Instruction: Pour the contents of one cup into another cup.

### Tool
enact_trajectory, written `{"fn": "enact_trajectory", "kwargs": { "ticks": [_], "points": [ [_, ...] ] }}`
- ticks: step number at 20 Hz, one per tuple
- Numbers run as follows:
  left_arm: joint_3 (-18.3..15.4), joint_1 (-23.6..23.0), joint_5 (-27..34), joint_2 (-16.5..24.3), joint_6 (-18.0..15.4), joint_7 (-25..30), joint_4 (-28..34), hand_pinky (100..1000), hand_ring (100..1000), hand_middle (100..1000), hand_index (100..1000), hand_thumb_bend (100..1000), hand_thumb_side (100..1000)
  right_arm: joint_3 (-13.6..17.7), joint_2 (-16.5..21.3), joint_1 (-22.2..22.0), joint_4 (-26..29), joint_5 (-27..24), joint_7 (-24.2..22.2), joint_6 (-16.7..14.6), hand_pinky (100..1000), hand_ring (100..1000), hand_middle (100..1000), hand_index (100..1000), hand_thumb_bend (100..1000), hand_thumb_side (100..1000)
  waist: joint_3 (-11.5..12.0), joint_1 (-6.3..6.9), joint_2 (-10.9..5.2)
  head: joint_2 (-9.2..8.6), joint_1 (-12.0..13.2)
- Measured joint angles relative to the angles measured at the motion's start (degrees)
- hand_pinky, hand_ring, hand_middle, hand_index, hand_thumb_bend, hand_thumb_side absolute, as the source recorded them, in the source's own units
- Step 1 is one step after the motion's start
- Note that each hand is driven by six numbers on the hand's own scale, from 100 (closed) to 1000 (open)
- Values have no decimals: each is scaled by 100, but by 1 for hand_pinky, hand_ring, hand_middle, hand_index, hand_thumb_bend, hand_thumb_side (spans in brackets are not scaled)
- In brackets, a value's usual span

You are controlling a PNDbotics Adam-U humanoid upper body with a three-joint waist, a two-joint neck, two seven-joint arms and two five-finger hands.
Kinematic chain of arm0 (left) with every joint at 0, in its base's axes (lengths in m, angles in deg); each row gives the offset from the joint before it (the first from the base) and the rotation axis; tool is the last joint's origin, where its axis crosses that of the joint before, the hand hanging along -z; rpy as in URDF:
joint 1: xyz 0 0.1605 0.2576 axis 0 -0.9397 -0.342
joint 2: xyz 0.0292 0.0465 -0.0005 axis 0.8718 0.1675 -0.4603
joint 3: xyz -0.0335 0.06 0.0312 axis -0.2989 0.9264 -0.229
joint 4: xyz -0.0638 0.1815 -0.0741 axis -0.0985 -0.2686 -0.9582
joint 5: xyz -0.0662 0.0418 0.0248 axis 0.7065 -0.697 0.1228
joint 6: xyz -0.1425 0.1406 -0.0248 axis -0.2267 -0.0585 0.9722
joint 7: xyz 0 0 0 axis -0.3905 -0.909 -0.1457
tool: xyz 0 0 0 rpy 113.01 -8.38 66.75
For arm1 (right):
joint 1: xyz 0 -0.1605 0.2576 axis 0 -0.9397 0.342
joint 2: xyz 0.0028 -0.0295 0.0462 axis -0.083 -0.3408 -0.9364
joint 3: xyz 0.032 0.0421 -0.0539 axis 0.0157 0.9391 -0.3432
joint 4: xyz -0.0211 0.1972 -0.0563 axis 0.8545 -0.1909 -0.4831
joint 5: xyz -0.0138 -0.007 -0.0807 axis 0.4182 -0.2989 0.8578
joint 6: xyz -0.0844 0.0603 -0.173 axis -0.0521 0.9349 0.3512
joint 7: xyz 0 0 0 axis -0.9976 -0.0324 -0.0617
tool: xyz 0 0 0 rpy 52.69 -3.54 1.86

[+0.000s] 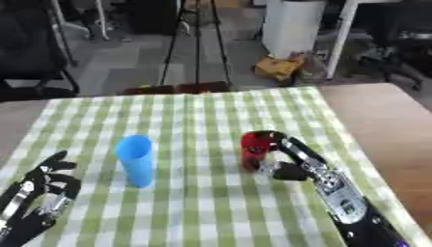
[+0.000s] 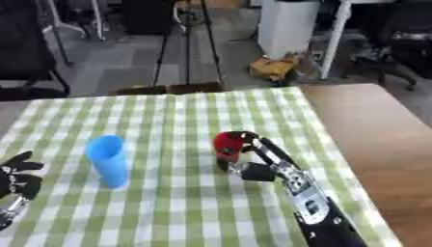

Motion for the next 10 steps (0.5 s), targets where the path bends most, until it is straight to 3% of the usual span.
{"fn": "enact_trajectory", "kwargs": {
  "ticks": [10],
  "points": [
    [0, 0, 0, 0, 2, 3, 0, 660, 756, 804, 951, 335, 770, -1, 0, 1, -8, 8, -15, 2, 811, 893, 856, 1000, 472, 559, -1, 17, 1, 0, 0]
  ]
}}
